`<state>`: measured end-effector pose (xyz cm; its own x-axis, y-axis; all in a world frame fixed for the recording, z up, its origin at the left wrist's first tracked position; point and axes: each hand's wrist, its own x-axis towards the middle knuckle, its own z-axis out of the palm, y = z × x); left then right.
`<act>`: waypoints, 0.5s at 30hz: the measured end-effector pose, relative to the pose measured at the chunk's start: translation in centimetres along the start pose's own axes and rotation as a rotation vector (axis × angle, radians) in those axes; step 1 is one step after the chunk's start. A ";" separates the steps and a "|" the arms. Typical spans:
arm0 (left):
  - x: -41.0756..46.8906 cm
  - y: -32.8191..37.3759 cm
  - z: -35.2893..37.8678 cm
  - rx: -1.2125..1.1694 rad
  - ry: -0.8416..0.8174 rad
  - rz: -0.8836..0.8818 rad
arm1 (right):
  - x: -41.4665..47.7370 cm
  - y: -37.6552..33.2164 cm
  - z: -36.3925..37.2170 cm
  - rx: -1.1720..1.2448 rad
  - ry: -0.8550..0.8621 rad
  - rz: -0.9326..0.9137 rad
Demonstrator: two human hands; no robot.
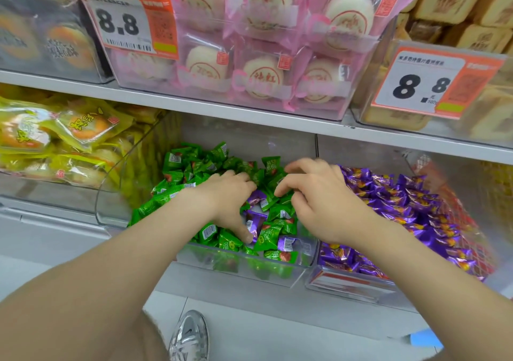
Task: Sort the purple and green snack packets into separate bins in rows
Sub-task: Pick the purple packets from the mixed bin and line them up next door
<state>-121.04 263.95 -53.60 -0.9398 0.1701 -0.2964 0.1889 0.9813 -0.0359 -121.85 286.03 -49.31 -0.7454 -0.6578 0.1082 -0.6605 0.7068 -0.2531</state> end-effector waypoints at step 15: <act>0.1 2.7 -0.1 -0.193 0.140 -0.049 | -0.9 0.7 0.0 0.037 0.187 0.018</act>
<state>-120.61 266.64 -53.64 -0.9794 0.1193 -0.1632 0.0966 0.9854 0.1402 -121.70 287.11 -49.58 -0.7631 -0.5830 0.2788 -0.6457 0.7058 -0.2915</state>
